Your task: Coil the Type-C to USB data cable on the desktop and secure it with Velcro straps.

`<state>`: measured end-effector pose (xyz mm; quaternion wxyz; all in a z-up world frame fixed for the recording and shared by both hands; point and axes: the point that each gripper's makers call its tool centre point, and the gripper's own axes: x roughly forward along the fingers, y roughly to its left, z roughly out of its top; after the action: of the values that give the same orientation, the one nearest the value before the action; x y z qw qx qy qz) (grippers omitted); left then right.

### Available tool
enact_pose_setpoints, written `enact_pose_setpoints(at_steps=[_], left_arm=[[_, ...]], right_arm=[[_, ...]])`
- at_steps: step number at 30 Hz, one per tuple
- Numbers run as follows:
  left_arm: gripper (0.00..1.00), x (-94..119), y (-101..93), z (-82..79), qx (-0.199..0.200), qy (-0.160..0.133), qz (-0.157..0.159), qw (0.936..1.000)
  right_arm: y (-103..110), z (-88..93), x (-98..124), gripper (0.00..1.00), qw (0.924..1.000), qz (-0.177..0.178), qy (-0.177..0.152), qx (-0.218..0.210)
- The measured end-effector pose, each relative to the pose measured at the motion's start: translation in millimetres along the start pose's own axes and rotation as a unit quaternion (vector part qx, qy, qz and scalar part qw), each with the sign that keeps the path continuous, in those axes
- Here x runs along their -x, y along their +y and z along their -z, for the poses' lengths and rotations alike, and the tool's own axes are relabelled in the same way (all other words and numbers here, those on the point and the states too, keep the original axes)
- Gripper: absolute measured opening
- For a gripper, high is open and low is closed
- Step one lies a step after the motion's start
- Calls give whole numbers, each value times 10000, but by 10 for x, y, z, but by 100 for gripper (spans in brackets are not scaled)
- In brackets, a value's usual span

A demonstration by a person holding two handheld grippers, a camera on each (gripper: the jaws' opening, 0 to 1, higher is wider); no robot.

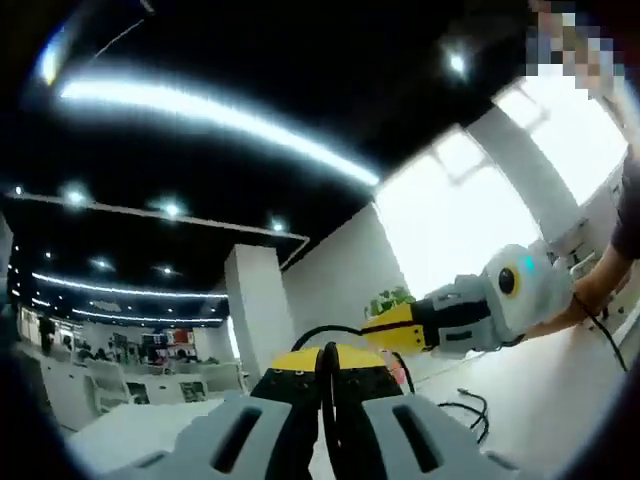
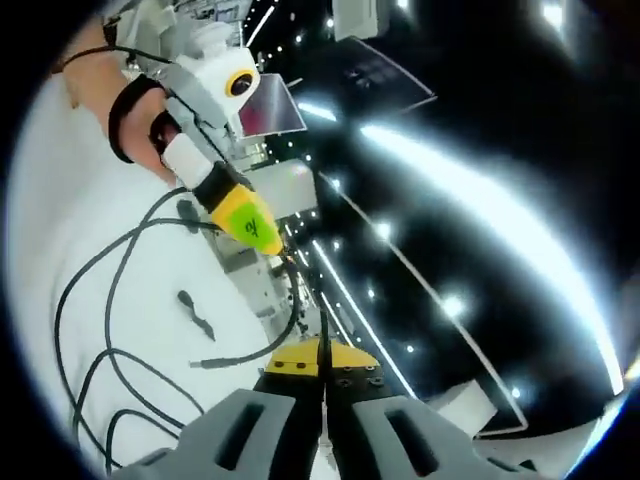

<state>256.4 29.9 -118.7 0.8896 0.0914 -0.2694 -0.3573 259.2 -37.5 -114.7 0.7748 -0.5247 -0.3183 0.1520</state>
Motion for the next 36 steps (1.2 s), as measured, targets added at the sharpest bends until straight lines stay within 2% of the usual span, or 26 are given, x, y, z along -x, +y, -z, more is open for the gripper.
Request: enact_pose_setpoints(at_steps=[2, 3, 5, 7, 10, 11, 13, 14, 15, 16, 17, 18, 19, 20, 22, 24, 26, 29, 31, 33, 34, 35, 36], left_arm=[[4, 3, 14, 8, -314, 62, -114, 9994], [4, 5, 15, 18, -618, 119, -174, 9979], [4, 2, 2, 33, -919, 199, -218, 9953], [4, 1, -5, 53, -1401, 314, -314, 9891], [4, 6, 11, 118, -2142, 631, -481, 9736], [4, 1, -2, 115, -2280, 620, -462, 9706], [4, 4, -10, 115, -2278, 591, -450, 9709], [4, 4, -14, 119, -2263, 596, -422, 9713], [4, 6, -11, 118, -2231, 580, -414, 9722], [4, 8, -5, 121, -2180, 572, -400, 9735], [4, 7, -4, 127, -2149, 580, -394, 9741], [4, 10, -13, 139, -2126, 589, -393, 9746], [4, 9, -12, 150, -2122, 603, -391, 9746], [4, 7, -11, 171, -2146, 644, -387, 9738], [4, 4, -8, 194, -2158, 683, -384, 9733], [4, 2, -4, 209, -2149, 702, -383, 9734], [4, 7, 0, 211, -2124, 701, -392, 9739], [4, 5, 5, 203, -2106, 683, -402, 9743], [4, 5, 1, 194, -2123, 672, -399, 9741], [4, 7, -9, 185, -2126, 660, -389, 9741], [4, 8, -14, 181, -2132, 662, -386, 9740], [4, 9, -22, 177, -2151, 666, -382, 9736], [4, 9, -28, 174, -2156, 662, -372, 9735]], right_arm=[[21, -24, 55, 0, 10000, 46, -28, 65], [30, -28, 69, 0, 9999, 76, -17, 129], [60, -25, 83, 0, 9997, 94, -10, 225], [76, -15, 94, 0, 9996, 74, -4, 271], [43, -33, 140, 0, 9997, 127, -32, 214], [45, -37, 141, 0, 9997, 124, -31, 205], [67, -18, 132, 0, 9998, 82, 3, 189], [132, 18, 121, 0, 10000, -39, 63, -17], [196, 56, 95, 0, 9990, -177, 93, -398], [274, 107, 71, 0, 9965, -355, 177, -735], [362, 183, 45, 0, 9909, -556, 354, -1175], [487, 285, 0, 0, 9756, -751, 546, -1992], [608, 368, -29, 0, 9608, -975, 719, -2495], [677, 440, -45, 1, 9499, -1057, 871, -2810], [859, 602, -103, 2, 9147, -1303, 1085, -3668], [997, 810, -168, 16, 8837, -1509, 1409, -4200], [1146, 990, -219, 23, 8391, -1734, 1781, -4838], [1377, 1190, -301, 23, 7726, -2018, 2214, -5597], [1524, 1249, -312, 23, 7597, -2271, 2396, -5602], [1603, 1313, -300, 23, 7687, -2356, 2565, -5364], [1647, 1361, -284, 23, 7791, -2392, 2689, -5133], [1674, 1381, -274, 23, 7797, -2426, 2761, -5070], [1713, 1409, -265, 22, 7765, -2449, 2859, -5053]])
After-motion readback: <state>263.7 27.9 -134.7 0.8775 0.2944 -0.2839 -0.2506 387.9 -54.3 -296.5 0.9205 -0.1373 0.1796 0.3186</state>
